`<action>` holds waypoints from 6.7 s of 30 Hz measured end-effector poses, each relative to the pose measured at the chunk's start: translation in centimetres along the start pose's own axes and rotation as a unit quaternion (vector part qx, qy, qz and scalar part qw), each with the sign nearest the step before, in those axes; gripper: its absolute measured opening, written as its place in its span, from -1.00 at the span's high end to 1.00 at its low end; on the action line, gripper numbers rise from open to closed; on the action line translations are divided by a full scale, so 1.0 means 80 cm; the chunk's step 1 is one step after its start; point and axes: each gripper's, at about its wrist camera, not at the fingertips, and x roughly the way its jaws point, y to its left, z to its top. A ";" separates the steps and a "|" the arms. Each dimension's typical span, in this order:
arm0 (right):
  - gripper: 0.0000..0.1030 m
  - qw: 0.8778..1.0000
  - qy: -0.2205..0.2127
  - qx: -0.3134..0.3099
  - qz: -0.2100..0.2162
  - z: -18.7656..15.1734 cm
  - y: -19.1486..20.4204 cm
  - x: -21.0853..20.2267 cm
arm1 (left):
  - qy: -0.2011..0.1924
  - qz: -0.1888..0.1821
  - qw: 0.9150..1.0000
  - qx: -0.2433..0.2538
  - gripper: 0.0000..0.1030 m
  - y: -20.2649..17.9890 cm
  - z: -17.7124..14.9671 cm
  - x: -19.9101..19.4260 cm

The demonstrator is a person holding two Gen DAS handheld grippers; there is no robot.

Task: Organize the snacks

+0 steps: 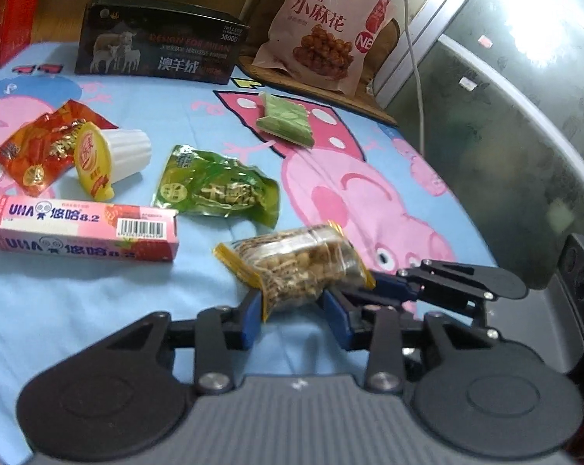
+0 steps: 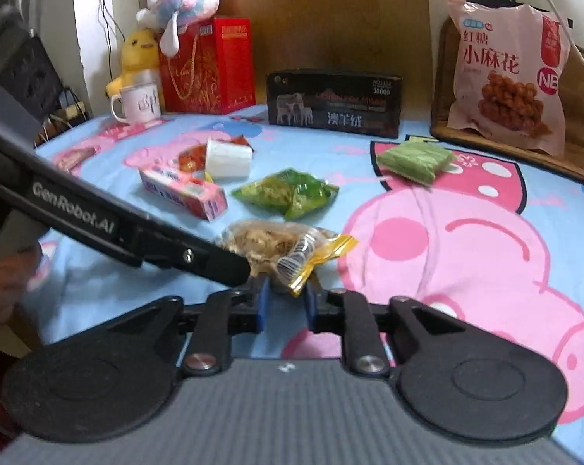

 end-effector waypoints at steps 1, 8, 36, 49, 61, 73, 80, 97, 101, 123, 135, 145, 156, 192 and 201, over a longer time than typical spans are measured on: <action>0.62 1.000 -0.007 0.003 0.003 0.006 -0.002 -0.006 | -0.001 -0.007 1.000 -0.001 0.33 0.000 0.004 -0.004; 0.64 0.996 -0.074 0.031 0.037 0.074 -0.027 -0.018 | -0.029 -0.043 0.999 0.017 0.34 -0.007 0.065 -0.027; -0.28 0.992 0.015 0.096 0.086 0.099 -0.099 0.121 | 0.016 0.006 0.999 -0.034 -0.17 0.078 0.141 0.038; 0.31 0.989 -0.027 0.133 0.058 0.062 -0.084 0.082 | 0.002 -0.013 0.999 -0.033 -0.18 0.065 0.142 0.046; -0.61 0.987 -0.056 0.147 0.032 0.039 -0.089 0.064 | 0.002 -0.026 0.999 -0.030 -0.42 0.062 0.139 0.041; -0.79 0.984 -0.082 0.157 0.016 0.038 -0.091 0.054 | -0.006 -0.027 1.000 -0.009 -0.44 0.054 0.136 0.038; -0.79 0.984 -0.092 0.150 0.001 0.039 -0.087 0.050 | -0.007 -0.018 1.000 -0.003 -0.44 0.053 0.133 0.037; -0.78 0.988 -0.105 0.108 -0.038 0.042 -0.069 0.050 | -0.014 -0.011 1.000 0.005 -0.44 0.052 0.128 0.033; -0.78 0.987 -0.107 0.110 -0.040 0.042 -0.070 0.049 | -0.014 -0.011 1.000 0.006 -0.44 0.053 0.128 0.033; -0.78 0.988 -0.105 0.108 -0.042 0.040 -0.068 0.051 | -0.014 -0.011 1.000 0.007 -0.44 0.053 0.128 0.032; -0.78 0.988 -0.104 0.108 -0.042 0.040 -0.068 0.050 | -0.014 -0.011 1.000 0.007 -0.44 0.053 0.128 0.032; -0.78 0.988 -0.105 0.106 -0.040 0.037 -0.067 0.046 | -0.014 -0.019 1.000 -0.009 -0.44 0.059 0.132 0.031; -0.78 0.988 -0.105 0.107 -0.040 0.034 -0.069 0.044 | -0.015 -0.017 1.000 -0.009 -0.44 0.056 0.131 0.030; -0.78 0.988 -0.106 0.102 -0.039 0.036 -0.067 0.044 | -0.015 -0.017 1.000 -0.011 -0.44 0.055 0.130 0.030; -0.78 0.988 -0.106 0.102 -0.039 0.036 -0.067 0.044 | -0.015 -0.017 1.000 -0.010 -0.44 0.055 0.130 0.030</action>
